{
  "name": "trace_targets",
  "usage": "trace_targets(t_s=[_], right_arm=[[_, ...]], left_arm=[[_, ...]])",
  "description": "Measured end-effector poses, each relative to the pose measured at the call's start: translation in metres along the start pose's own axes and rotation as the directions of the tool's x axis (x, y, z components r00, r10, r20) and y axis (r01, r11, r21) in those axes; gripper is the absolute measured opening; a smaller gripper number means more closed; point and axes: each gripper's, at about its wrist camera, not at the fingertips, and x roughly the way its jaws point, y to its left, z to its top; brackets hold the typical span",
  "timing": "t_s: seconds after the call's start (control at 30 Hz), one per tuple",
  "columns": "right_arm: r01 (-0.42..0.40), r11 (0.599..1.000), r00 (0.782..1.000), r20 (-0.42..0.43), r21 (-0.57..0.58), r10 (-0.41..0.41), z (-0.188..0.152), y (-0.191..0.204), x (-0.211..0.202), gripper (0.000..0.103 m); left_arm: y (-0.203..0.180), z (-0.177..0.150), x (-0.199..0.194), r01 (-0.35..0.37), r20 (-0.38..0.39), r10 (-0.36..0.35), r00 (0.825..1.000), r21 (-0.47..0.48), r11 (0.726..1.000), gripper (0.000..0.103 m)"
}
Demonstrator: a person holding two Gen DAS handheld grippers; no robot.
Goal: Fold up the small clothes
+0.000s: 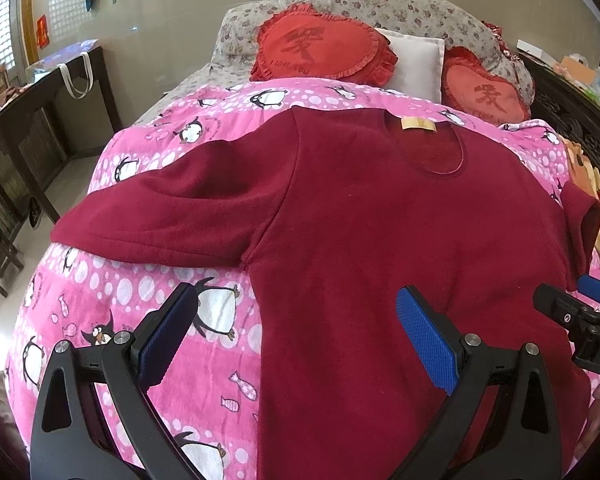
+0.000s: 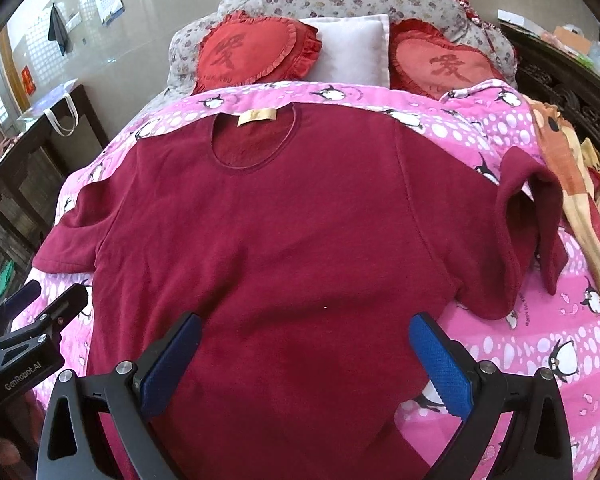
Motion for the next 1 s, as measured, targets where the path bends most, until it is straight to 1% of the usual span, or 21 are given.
trace_targets(t_s=[0.27,0.57,1.0], right_arm=[[-0.011,1.000,1.000,-0.001,0.002,0.011,0.006,0.009,0.005,0.103],[-0.018,1.000,1.000,-0.020,-0.019,0.018,0.009,0.019,0.015,0.103],[-0.027,0.999,0.999,-0.044,-0.019,0.026,0.011,0.026,0.028,0.103]], left_arm=[[0.004,0.001,0.008,0.009,-0.021,-0.009,1.000,-0.013,1.000,0.100],[0.014,0.003,0.014,-0.003,-0.031,0.002,1.000,-0.028,1.000,0.100],[0.019,0.002,0.023,-0.007,-0.050,0.005,0.999,-0.037,0.999,0.100]])
